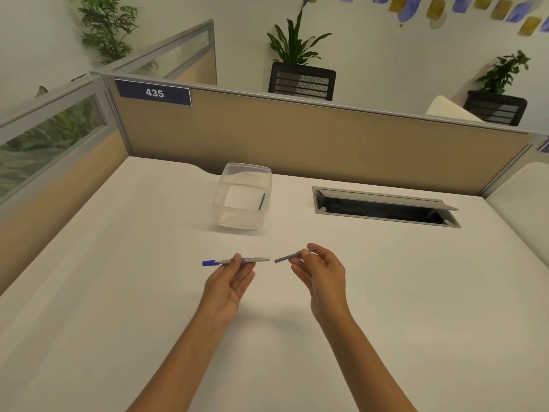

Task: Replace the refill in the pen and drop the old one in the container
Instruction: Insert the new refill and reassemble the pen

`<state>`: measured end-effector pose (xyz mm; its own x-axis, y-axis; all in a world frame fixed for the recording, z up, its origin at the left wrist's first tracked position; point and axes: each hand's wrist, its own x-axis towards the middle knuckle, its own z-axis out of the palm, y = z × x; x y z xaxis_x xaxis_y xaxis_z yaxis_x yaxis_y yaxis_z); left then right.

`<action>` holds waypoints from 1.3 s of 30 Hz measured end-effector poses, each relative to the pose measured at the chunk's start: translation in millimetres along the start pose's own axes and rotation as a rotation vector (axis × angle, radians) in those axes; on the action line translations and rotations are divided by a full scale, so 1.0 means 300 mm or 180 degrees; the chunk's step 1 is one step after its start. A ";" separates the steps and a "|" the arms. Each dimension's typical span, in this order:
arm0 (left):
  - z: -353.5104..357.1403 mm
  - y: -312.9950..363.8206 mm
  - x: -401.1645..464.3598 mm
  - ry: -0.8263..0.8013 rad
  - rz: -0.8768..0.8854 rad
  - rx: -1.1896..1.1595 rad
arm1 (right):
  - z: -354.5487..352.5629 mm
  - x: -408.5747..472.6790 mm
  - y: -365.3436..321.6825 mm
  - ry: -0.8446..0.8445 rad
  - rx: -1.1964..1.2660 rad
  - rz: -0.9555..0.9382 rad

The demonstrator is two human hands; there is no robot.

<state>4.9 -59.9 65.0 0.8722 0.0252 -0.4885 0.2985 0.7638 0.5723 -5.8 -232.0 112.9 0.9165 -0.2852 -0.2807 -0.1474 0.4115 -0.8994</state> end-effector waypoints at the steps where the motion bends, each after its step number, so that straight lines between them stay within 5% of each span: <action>1: 0.014 -0.005 -0.011 -0.0019 -0.0026 -0.0067 | 0.009 -0.010 -0.006 0.0031 0.0081 0.0000; 16: 0.084 -0.011 -0.054 -0.0092 -0.0089 -0.0242 | 0.022 -0.022 -0.021 0.0320 0.0153 -0.0384; 26: 0.090 -0.026 -0.057 0.0049 -0.0350 -0.0561 | 0.011 -0.025 0.006 0.0160 -0.1330 -0.2018; 39: 0.100 -0.036 0.011 0.0078 -0.0763 -0.1009 | 0.035 0.074 0.043 -0.0364 -0.1992 -0.2206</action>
<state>16.2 -87.4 76.9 0.7817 -0.1655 -0.6013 0.3547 0.9110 0.2104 16.7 -224.0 98.7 0.9008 -0.1919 0.3895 0.3020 -0.3676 -0.8796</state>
